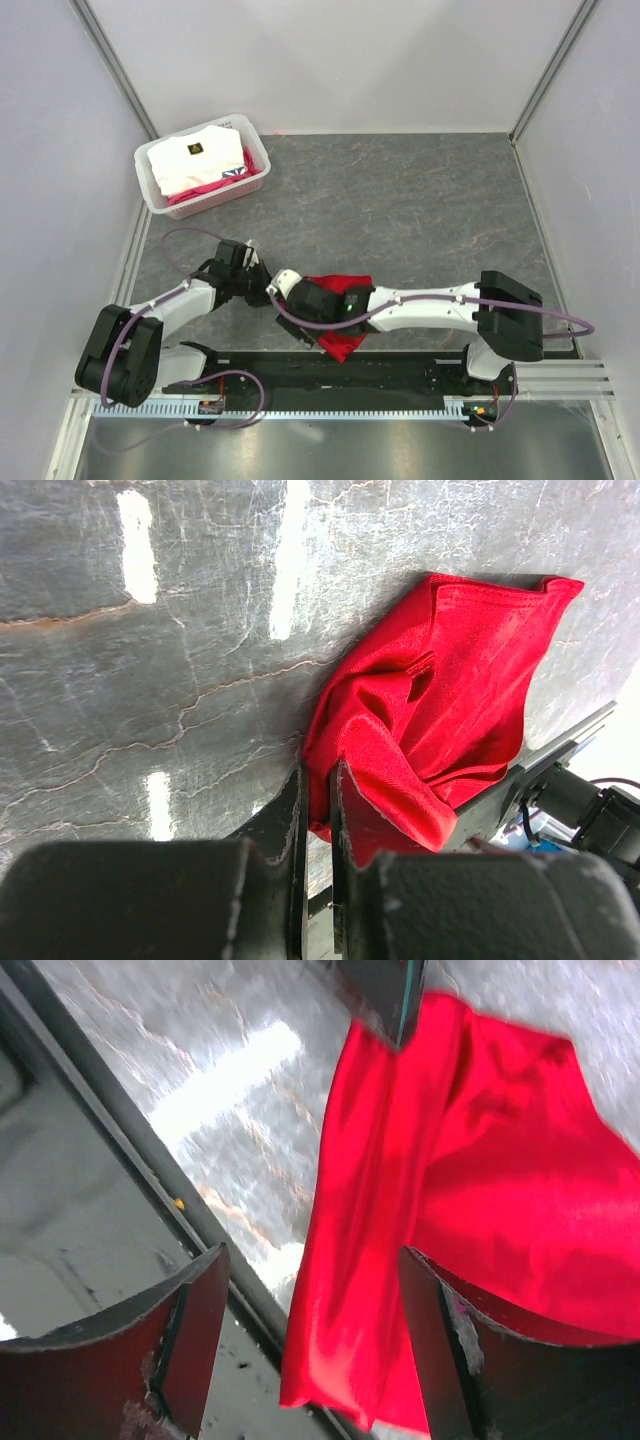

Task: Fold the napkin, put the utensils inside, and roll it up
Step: Roll the napkin with the utensil

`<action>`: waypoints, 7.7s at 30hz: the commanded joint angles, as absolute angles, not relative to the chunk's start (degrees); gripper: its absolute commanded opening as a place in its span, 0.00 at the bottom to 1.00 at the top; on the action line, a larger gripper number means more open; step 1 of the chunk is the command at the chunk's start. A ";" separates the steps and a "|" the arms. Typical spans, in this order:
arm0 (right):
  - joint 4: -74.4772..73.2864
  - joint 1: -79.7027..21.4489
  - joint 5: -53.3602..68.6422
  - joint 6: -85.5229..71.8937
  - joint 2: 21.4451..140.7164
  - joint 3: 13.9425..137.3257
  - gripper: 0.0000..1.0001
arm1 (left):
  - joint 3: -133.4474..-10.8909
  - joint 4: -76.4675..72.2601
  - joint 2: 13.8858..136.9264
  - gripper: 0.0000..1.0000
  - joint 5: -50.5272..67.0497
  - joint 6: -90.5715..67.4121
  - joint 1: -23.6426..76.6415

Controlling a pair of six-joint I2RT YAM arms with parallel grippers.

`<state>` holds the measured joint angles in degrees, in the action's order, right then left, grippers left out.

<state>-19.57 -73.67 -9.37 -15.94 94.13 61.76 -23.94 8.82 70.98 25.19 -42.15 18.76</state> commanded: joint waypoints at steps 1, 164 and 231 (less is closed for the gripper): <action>-23.73 -80.32 -31.37 -21.79 95.88 62.31 0.76 | -25.93 11.69 71.63 0.02 22.41 -37.35 19.07; 2.29 -46.32 54.66 -6.16 108.80 48.86 0.17 | -20.83 10.20 60.02 0.77 18.54 -36.39 18.28; 1.05 -37.79 54.84 -7.38 122.26 54.05 0.08 | -21.71 -3.70 63.83 0.66 22.09 -37.90 20.57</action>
